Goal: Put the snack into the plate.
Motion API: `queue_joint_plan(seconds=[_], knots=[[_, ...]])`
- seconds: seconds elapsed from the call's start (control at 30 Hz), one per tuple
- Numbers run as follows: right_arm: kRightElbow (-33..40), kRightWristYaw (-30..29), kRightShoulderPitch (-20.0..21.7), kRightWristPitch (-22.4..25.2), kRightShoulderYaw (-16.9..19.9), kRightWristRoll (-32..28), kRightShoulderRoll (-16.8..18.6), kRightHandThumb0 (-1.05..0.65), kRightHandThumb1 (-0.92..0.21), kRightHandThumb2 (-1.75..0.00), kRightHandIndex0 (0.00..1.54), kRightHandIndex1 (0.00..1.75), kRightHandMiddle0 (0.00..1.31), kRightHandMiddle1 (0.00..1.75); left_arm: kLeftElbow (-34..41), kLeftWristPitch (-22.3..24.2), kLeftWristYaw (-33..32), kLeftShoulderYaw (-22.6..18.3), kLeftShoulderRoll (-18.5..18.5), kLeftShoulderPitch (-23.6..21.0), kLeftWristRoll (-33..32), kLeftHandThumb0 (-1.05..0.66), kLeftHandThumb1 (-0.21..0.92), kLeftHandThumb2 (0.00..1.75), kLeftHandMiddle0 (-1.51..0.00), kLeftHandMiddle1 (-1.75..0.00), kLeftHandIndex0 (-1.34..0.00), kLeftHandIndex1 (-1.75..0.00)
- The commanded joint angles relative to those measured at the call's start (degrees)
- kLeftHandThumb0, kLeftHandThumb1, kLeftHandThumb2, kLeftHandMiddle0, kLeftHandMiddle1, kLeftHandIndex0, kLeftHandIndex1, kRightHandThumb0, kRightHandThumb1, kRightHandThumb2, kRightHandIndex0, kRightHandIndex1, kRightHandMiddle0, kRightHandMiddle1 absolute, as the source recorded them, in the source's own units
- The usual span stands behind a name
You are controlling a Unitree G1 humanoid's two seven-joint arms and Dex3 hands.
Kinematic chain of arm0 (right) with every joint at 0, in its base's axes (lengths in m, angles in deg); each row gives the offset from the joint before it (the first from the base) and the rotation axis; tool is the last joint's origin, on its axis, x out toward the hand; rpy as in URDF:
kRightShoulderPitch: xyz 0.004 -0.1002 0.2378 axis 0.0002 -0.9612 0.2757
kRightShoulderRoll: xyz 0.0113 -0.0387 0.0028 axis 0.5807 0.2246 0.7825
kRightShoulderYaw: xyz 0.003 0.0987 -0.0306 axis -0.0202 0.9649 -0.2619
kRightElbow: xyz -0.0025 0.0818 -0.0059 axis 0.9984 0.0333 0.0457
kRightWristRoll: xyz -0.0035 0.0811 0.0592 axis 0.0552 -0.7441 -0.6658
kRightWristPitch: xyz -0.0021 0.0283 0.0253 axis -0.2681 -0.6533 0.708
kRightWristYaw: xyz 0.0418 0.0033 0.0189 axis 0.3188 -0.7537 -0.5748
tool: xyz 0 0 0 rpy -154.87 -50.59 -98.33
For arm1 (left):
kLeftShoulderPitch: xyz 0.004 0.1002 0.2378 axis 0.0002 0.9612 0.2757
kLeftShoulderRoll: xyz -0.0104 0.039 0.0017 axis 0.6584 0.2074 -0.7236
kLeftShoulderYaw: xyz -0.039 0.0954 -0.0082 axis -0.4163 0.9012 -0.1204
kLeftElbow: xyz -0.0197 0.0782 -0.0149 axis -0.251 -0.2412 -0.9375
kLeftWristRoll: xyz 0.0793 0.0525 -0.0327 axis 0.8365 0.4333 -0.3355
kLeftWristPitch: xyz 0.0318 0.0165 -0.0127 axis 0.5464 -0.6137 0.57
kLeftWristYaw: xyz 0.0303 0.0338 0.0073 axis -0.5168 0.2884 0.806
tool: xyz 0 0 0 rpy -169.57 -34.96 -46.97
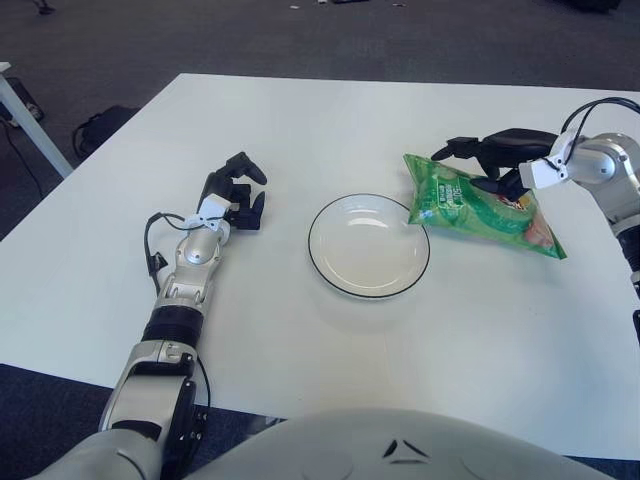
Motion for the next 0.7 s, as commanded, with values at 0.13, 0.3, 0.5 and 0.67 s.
queue_joint_plan(seconds=[0.13,0.3,0.5,0.67], knots=[[-0.2,-3.3,1.4,-2.9,1.9,1.2,-0.9,-0.84,-0.92,-1.06,0.59,1.75,0.0,0.44,-5.1,-0.3,0.7,1.0,-1.8,5.4,0.1,-0.52,0.22,1.44,-1.33,-1.75,-0.7,-1.75],[0.8,-4.8,1.1,-3.8,2.7,1.8,-1.4,-0.86,-0.92,-1.01,0.17,1.08,0.0,0.41,-4.7,0.2,0.5,1.1,-2.0,5.5,0.1,-0.52,0.22,1.44,-1.34,-1.75,-0.7,-1.75],[0.7,-7.6,0.2,-1.8,2.8,4.2,-0.5,-0.91,-0.92,-0.96,0.03,0.47,0.0,0.38,-4.1,0.4,0.3,1.1,-2.2,5.7,0.2,-0.52,0.22,1.43,-1.34,-1.75,-0.7,-1.75],[2.2,-8.3,-1.3,2.2,3.0,4.8,0.2,-0.97,-0.92,-0.92,0.0,0.19,0.0,0.28,-3.8,0.3,0.1,1.1,-2.3,5.9,0.3,-0.52,0.22,1.43,-1.33,-1.75,-0.69,-1.75]])
